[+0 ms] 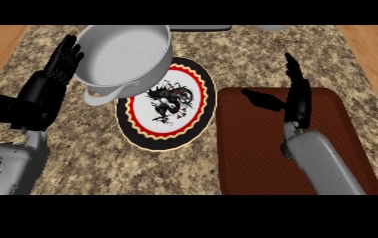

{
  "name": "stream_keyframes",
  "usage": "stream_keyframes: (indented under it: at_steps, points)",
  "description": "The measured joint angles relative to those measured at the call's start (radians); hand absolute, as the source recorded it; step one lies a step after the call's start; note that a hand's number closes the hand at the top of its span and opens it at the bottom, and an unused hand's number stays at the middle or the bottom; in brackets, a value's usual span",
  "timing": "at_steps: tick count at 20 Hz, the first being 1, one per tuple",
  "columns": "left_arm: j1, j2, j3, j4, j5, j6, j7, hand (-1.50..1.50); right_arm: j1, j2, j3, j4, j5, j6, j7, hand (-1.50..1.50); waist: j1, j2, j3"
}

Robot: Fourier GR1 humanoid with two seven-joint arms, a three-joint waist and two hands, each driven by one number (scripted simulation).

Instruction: Pick the eggplant from the tray and place it in the plate

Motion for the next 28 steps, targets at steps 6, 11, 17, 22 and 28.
stream_keyframes:
  at_steps: [6,11,17,22,28]
  points:
    - [0.009,0.004,0.007,-0.009,-0.005,-0.004,0.005,0.0,-0.091,-0.184,0.047,0.001,0.035,0.264,0.347,-1.5,-0.005,-0.006,-0.003]
    - [0.005,0.005,0.013,-0.011,-0.005,-0.006,0.011,0.0,-0.168,-0.273,0.086,-0.011,-0.035,0.554,0.593,-1.5,-0.003,-0.006,-0.003]
    - [0.008,-0.001,0.014,-0.02,-0.01,-0.011,0.016,0.0,-0.202,-0.301,0.091,-0.008,-0.185,0.782,0.727,-1.5,0.0,-0.003,-0.001]
    - [0.014,0.003,0.031,-0.034,-0.006,-0.025,0.025,0.0,-0.209,-0.303,0.106,0.009,-0.225,0.837,0.76,-1.5,0.003,-0.001,0.0]
    - [0.003,0.003,0.053,-0.027,-0.007,-0.04,0.027,0.0,-0.193,-0.313,0.138,0.047,-0.206,0.865,0.772,-1.5,0.002,0.001,0.0]
